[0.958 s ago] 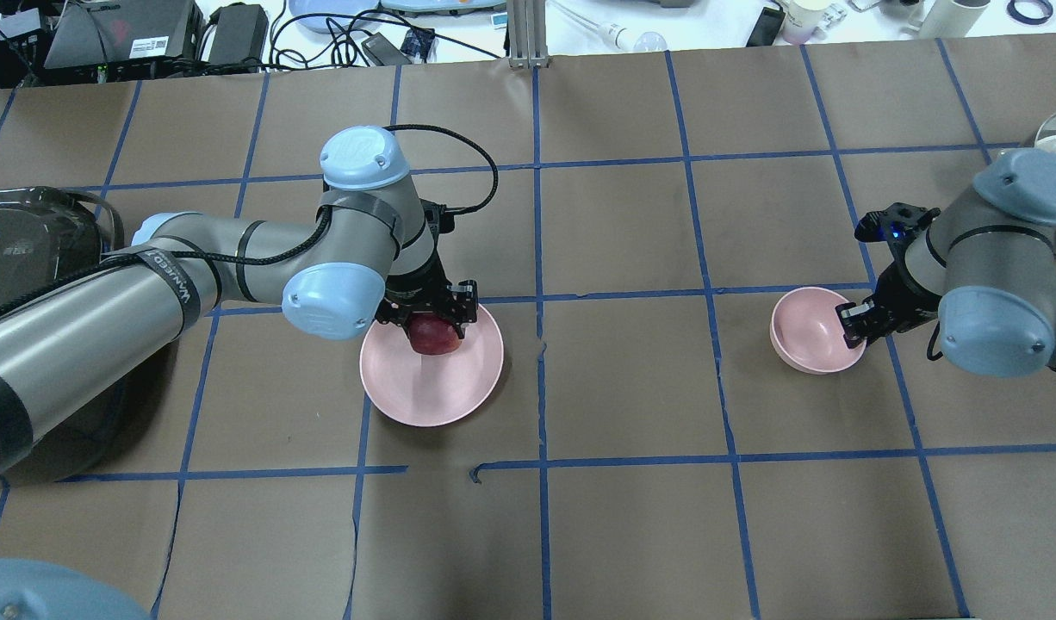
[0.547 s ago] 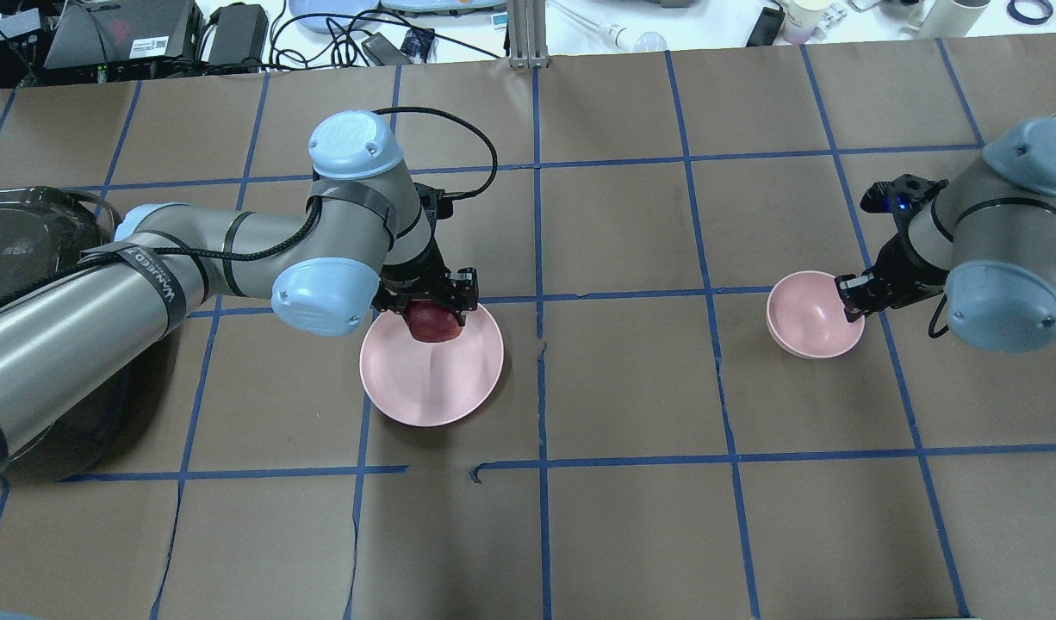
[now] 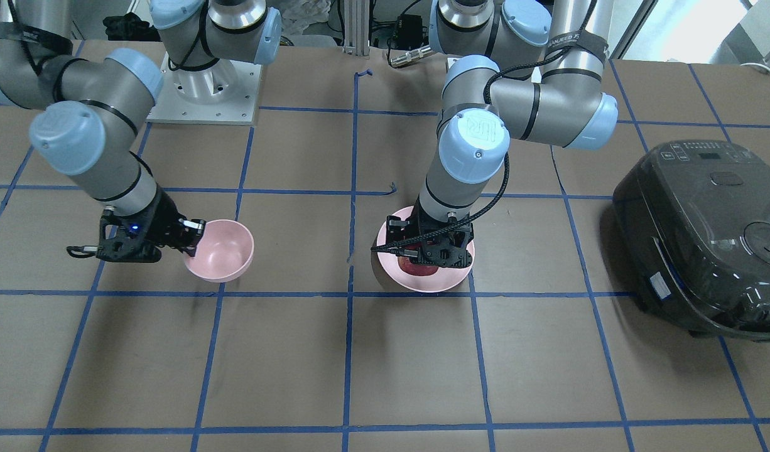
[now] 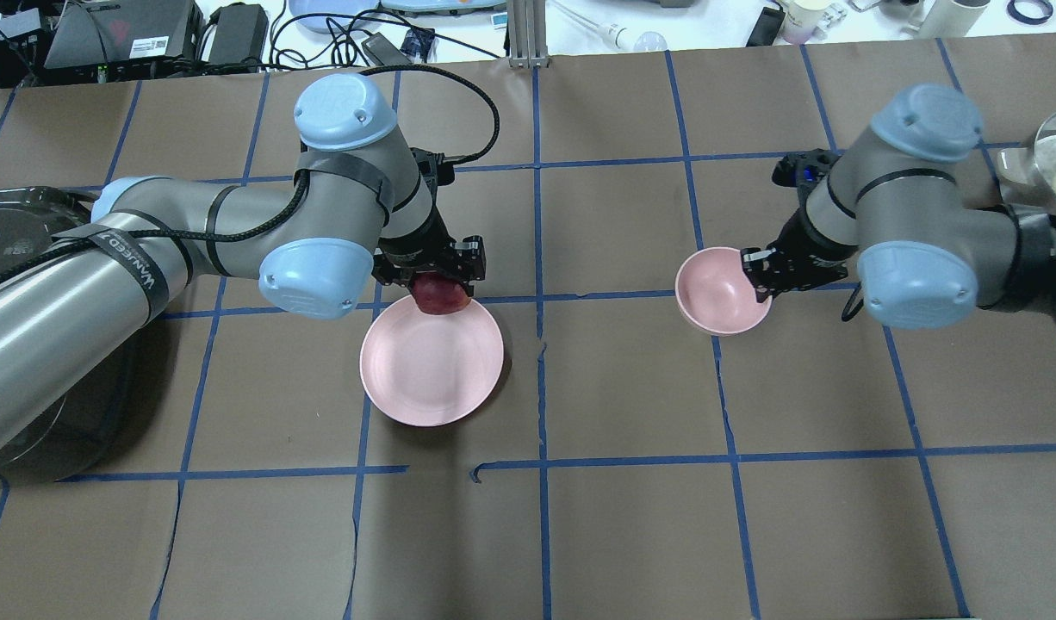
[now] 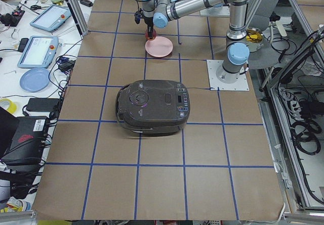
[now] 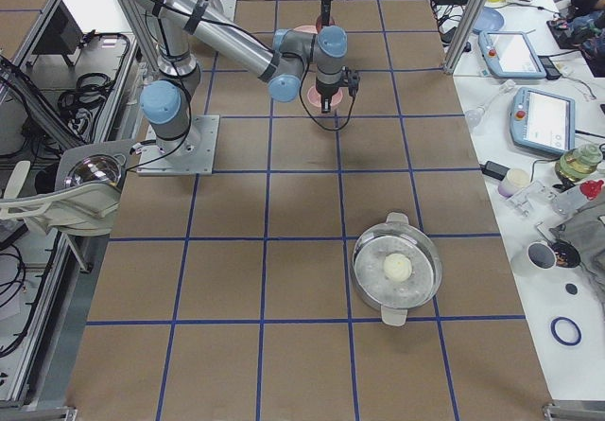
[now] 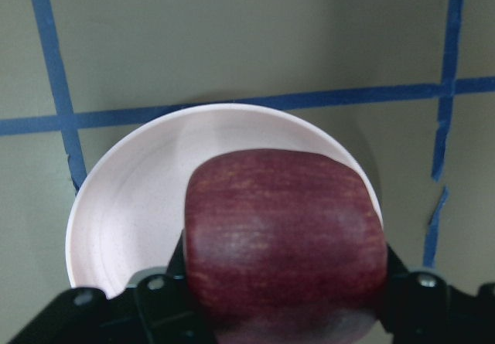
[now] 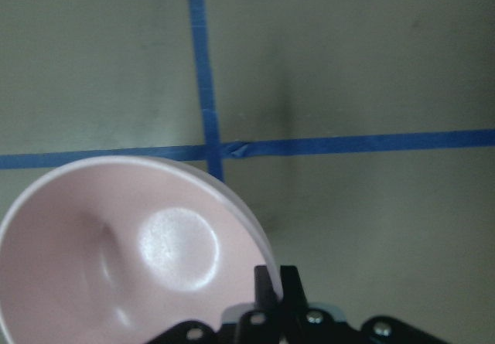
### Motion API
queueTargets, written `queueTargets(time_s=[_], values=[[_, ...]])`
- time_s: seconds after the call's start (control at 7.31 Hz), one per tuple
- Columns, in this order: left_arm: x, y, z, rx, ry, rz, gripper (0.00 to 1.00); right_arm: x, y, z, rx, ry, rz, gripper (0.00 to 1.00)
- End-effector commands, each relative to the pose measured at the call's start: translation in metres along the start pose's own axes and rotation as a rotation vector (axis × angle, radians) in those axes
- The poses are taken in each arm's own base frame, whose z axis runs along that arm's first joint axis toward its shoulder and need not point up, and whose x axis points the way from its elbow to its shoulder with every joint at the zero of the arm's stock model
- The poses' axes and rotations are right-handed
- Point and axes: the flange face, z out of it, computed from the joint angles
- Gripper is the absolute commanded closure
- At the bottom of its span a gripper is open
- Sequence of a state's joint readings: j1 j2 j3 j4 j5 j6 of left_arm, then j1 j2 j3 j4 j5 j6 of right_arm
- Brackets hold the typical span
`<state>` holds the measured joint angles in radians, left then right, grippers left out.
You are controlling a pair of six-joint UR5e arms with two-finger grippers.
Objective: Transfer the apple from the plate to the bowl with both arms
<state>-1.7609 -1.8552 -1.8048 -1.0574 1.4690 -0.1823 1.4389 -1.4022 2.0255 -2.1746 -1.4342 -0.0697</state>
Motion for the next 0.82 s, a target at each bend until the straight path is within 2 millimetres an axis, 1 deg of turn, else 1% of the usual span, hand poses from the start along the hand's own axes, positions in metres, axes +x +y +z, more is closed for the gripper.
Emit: queueTargets(time_s=[0.0, 0.14, 0.27, 0.41, 0.55, 0.68], values=[[0.029, 0.014, -0.009, 0.004, 0.007, -0.003, 0.85, -0.059, 0.024, 0.018, -0.039, -0.015, 0.018, 1.00], [0.036, 0.015, -0.004, -0.003, 0.005, -0.002, 0.85, -0.076, 0.041, 0.035, -0.069, -0.011, -0.003, 1.00], [0.040, 0.013, 0.007, -0.017, 0.021, -0.018, 0.85, -0.079, 0.052, 0.047, -0.067, -0.012, -0.014, 0.98], [0.048, 0.015, 0.006, -0.012, 0.028, -0.028, 0.85, -0.079, 0.054, 0.054, -0.069, -0.021, -0.014, 0.70], [0.052, 0.017, 0.007, -0.014, 0.031, -0.028, 0.85, -0.078, 0.052, 0.061, -0.078, -0.020, -0.011, 0.09], [0.053, 0.018, 0.007, -0.013, 0.027, -0.040, 0.85, -0.079, 0.048, 0.057, -0.065, -0.018, -0.010, 0.00]])
